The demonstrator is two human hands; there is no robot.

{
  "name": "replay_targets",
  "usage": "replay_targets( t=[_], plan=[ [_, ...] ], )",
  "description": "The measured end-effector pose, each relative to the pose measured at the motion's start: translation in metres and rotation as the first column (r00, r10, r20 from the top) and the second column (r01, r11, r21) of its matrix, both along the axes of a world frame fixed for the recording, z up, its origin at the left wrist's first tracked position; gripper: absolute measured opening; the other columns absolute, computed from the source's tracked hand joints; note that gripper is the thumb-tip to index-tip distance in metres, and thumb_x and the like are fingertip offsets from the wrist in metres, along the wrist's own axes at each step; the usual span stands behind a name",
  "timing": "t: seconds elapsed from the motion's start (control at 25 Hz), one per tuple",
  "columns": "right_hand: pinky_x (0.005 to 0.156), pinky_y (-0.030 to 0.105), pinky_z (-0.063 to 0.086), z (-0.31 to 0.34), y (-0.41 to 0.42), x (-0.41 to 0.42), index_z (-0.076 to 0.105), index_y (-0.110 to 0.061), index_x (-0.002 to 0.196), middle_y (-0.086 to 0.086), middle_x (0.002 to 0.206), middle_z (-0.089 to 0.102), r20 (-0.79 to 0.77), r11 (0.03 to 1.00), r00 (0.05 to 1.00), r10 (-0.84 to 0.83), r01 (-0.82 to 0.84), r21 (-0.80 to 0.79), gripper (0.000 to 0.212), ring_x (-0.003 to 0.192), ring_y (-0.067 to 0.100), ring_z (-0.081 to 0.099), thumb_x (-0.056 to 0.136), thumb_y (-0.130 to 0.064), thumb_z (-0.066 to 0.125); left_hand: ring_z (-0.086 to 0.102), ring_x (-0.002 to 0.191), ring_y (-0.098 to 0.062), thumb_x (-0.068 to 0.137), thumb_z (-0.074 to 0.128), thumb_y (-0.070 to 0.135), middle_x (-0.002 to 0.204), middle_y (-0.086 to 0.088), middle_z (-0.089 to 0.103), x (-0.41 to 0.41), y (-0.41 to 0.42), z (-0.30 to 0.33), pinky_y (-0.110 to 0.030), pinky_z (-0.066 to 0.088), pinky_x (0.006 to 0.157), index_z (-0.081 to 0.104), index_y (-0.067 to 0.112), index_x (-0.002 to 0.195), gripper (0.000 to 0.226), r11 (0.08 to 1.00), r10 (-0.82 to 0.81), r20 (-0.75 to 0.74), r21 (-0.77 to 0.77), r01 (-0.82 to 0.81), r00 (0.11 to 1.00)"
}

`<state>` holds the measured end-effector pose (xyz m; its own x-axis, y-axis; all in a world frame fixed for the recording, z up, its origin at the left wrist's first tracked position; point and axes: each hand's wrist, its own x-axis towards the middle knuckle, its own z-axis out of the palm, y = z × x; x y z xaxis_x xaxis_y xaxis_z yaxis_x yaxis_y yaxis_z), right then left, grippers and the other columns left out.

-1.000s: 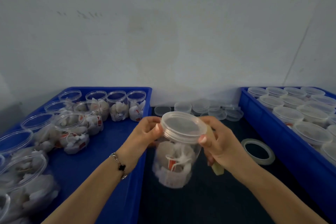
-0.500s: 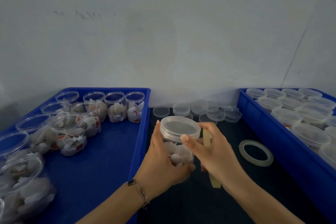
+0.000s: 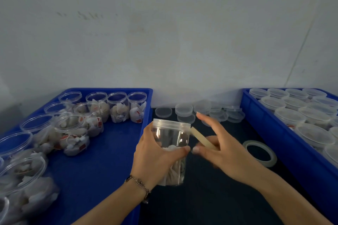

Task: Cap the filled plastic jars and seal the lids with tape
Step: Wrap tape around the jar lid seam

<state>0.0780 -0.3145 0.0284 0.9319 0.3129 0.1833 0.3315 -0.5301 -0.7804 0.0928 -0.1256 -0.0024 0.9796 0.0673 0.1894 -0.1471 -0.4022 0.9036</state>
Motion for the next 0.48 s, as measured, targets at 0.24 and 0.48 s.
replay_targets(
  t=[0.24, 0.48],
  plan=[
    [0.047, 0.022, 0.044, -0.005, -0.005, 0.016, -0.002, -0.044, 0.139, -0.007, 0.072, 0.061, 0.299, 0.820, 0.930, -0.212, 0.336, -0.463, 0.076, 0.054, 0.007, 0.056, 0.092, -0.034, 0.056, 0.061, 0.077, 0.003, 0.043, 0.083, 0.050, 0.094, 0.016, 0.057, -0.005, -0.005, 0.003, -0.008, 0.043, 0.051, 0.044, 0.041, 0.100, 0.070, 0.991, -0.066, -0.088, -0.125, 0.055, 0.994],
    [0.049, 0.025, 0.036, -0.010, -0.012, 0.033, 0.009, -0.037, 0.136, -0.011, 0.073, 0.057, 0.295, 0.779, 0.910, -0.292, 0.405, -0.479, 0.062, 0.058, 0.005, 0.050, 0.092, -0.039, 0.052, 0.063, 0.094, -0.009, 0.032, 0.083, 0.055, 0.105, 0.007, 0.061, -0.011, -0.006, 0.007, -0.027, 0.054, 0.075, 0.049, 0.029, 0.114, 0.093, 0.964, -0.142, -0.145, -0.247, 0.103, 0.979]
  ],
)
